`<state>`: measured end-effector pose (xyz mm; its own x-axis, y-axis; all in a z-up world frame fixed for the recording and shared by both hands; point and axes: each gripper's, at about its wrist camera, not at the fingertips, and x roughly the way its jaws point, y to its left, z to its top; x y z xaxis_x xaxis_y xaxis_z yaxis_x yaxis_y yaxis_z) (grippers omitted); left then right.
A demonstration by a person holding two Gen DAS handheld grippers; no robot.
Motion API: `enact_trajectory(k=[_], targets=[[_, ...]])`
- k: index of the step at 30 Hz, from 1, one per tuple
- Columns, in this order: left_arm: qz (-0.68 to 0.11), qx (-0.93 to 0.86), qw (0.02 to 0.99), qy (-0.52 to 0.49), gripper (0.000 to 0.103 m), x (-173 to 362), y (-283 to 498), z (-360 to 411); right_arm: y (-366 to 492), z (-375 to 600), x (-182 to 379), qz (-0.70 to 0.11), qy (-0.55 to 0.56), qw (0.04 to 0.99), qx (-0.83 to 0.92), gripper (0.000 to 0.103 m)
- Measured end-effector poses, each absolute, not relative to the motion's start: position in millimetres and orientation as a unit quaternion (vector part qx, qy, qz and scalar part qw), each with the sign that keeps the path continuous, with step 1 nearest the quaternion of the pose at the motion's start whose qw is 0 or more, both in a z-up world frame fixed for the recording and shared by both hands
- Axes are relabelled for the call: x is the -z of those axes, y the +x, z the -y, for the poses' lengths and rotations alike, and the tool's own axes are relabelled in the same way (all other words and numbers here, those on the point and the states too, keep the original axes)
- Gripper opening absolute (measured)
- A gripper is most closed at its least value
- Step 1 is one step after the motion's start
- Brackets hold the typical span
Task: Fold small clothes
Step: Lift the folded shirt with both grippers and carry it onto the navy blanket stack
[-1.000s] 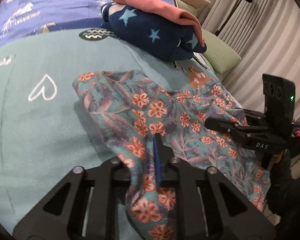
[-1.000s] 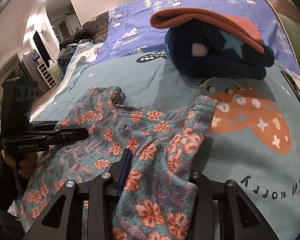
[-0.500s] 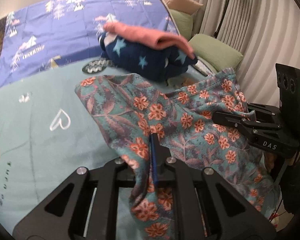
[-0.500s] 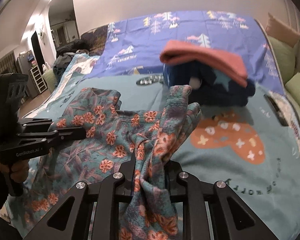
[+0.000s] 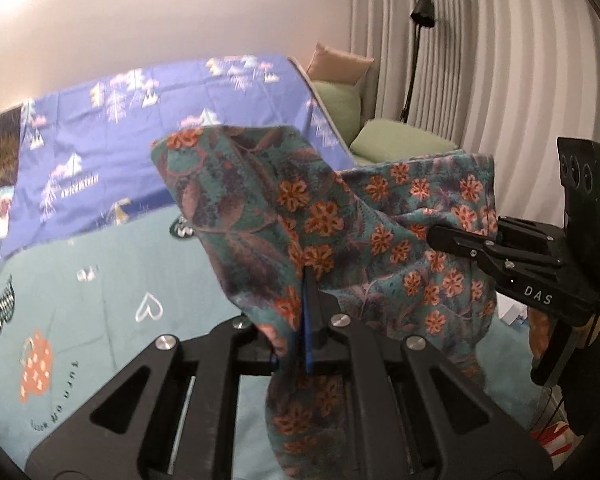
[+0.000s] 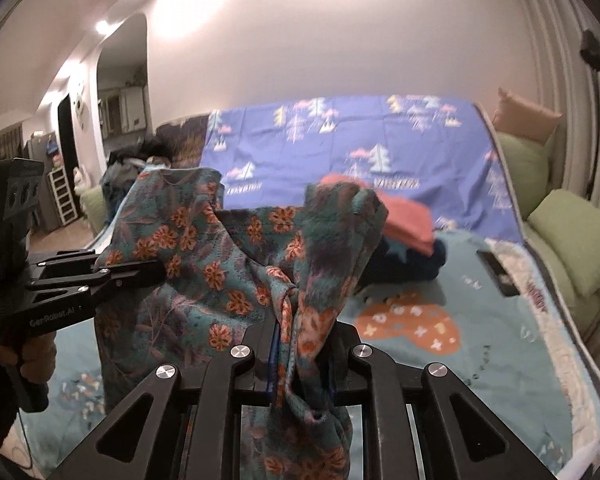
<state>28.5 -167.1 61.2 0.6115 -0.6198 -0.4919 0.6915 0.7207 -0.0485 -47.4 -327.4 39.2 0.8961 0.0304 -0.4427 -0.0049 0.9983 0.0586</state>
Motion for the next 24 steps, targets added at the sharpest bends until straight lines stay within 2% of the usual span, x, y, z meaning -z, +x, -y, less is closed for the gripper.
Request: enact_trajectory(k=[13, 24], targets=[[-0.122, 0.364, 0.912, 0.144, 0.01, -150.9, -1.7, 211.9, -68.1, 361.2, -129.8, -0.127, 0.029, 0.99, 0.048, 0.015], [-0.055, 0.306, 0.932, 0.187, 0.01, -243.7, 60.4, 282.1, 6.4, 413.3, -231.6, -0.076, 0.034, 0.993, 0.084, 0.015]])
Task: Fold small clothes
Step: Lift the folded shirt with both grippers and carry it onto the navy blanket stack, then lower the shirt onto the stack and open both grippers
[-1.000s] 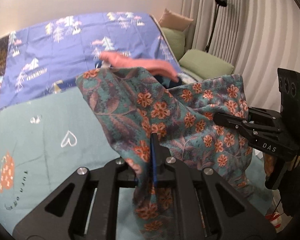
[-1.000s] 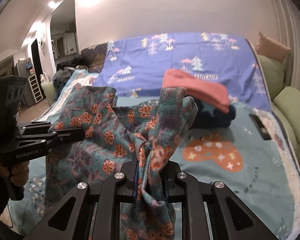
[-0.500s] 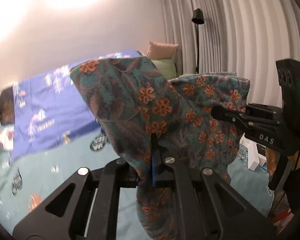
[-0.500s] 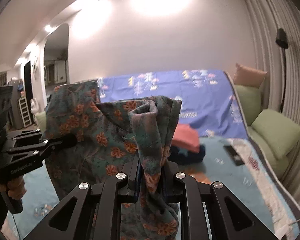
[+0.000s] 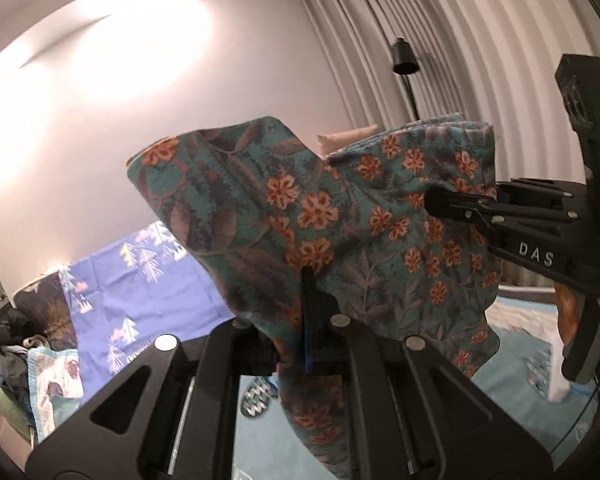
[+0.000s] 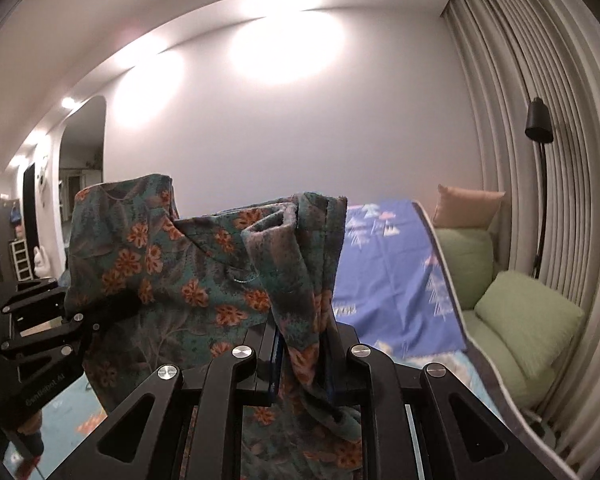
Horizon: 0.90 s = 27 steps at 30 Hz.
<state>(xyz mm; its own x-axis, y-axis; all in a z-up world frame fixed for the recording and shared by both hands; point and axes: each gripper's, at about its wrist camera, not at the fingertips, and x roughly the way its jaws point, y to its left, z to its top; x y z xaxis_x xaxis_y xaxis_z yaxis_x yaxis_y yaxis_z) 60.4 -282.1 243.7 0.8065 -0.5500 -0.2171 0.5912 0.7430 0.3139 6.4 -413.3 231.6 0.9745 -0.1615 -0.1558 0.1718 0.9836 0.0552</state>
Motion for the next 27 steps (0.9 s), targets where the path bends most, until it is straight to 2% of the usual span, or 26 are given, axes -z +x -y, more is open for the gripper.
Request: enact_trajectory(k=[6, 11, 16, 21, 24, 27], targets=[[-0.052, 0.291, 0.937, 0.187, 0.01, -244.3, 110.5, 301.8, 59.4, 432.4, -238.2, -0.068, 0.036, 0.993, 0.092, 0.015], [-0.088, 0.282, 0.936, 0.191, 0.01, -211.6, 173.0, 320.7, 136.5, 456.9, -212.7, -0.115, 0.045, 0.988, 0.094, 0.015], [-0.16, 0.261, 0.935, 0.179, 0.012, -149.6, 268.4, 342.7, 243.5, 482.9, -148.2, -0.202, 0.066, 0.973, 0.094, 0.015], [-0.262, 0.182, 0.924, 0.21, 0.012, -55.2, 374.7, 366.9, 353.1, 500.6, -57.1, -0.323, 0.064, 0.936, 0.125, 0.017], [-0.303, 0.153, 0.914, 0.22, 0.017, -8.3, 406.8, 363.8, 385.9, 521.2, -10.1, -0.38, 0.093, 0.911, 0.131, 0.017], [-0.299, 0.18, 0.922, 0.167, 0.017, 7.9, 410.5, 348.6, 395.0, 535.3, 15.9, -0.421, 0.13, 0.89, 0.121, 0.017]])
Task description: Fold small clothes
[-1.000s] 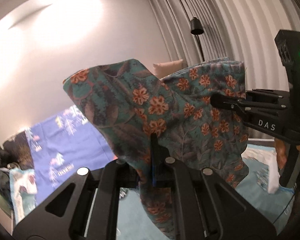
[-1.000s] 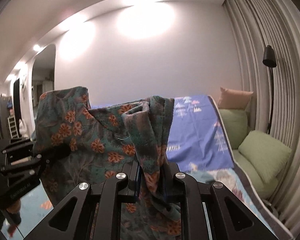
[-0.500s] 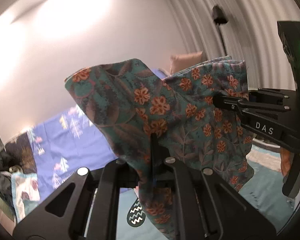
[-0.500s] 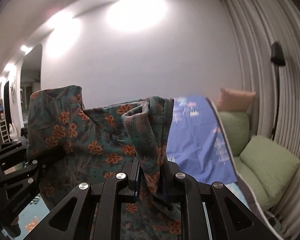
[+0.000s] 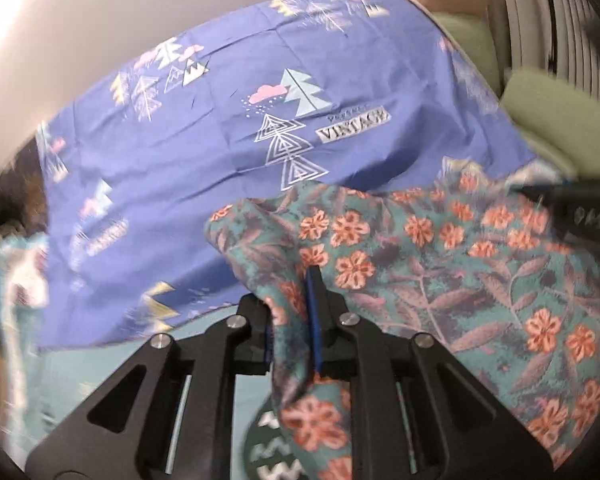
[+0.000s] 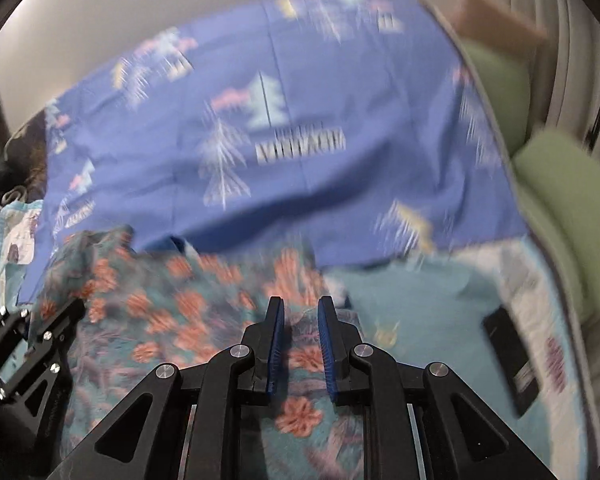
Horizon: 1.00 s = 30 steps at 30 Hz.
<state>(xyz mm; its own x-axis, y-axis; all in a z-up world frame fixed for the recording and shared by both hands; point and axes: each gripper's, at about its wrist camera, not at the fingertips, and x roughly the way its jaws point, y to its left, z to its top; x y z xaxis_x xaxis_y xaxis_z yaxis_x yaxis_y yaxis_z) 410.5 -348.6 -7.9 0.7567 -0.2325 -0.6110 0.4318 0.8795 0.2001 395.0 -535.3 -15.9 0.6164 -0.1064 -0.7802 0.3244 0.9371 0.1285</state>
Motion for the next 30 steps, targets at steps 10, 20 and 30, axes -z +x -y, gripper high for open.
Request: enact_trajectory(k=[10, 20, 30], targets=[[-0.287, 0.213, 0.926, 0.122, 0.049, -24.5, 365.6, 321.5, 294.7, 520.7, -30.1, -0.322, 0.113, 0.923, 0.176, 0.034], [-0.207, 0.268, 0.938, 0.079, 0.08, -95.5, 189.3, 252.1, 102.0, 418.0, -103.9, -0.228, 0.051, 0.957, 0.174, 0.065], [-0.14, 0.258, 0.952, 0.086, 0.085, -170.4, 66.7, 189.5, -31.4, 332.3, -167.0, -0.147, 0.005, 0.973, 0.175, 0.078]])
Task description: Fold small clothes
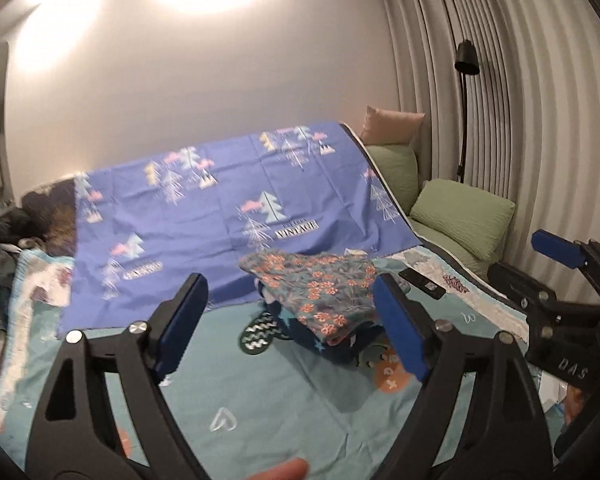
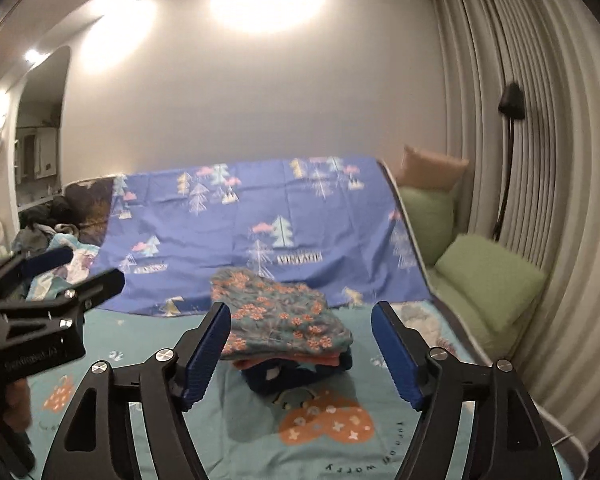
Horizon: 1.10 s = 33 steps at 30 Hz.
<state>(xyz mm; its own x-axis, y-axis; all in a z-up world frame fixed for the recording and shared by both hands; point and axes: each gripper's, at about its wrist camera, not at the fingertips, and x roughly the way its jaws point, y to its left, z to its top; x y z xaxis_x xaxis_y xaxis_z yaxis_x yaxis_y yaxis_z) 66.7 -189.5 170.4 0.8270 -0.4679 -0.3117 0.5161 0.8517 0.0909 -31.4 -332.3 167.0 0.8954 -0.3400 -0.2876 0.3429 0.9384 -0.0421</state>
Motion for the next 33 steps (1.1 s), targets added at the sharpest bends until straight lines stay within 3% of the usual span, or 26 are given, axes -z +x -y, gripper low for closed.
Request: enact_trajectory(k=[4, 17, 33], targets=[[-0.136, 0.237, 0.958, 0.09, 0.094, -177.9, 31.0, 167.7, -63.3, 314.1, -172.0, -0.147, 0.011, 0.973, 0.177, 0.082], [-0.146, 0.241, 0.957, 0.067, 0.095, -109.8, -71.6, 122.1, -143.1, 278.0, -123.7, -0.192, 0.07, 0.966, 0.155, 0.085], [-0.202, 0.217, 0.953, 0.058, 0.095, -64.4, -83.0, 110.8, -167.2, 268.0, -89.9, -0.218, 0.074, 0.957, 0.175, 0.088]])
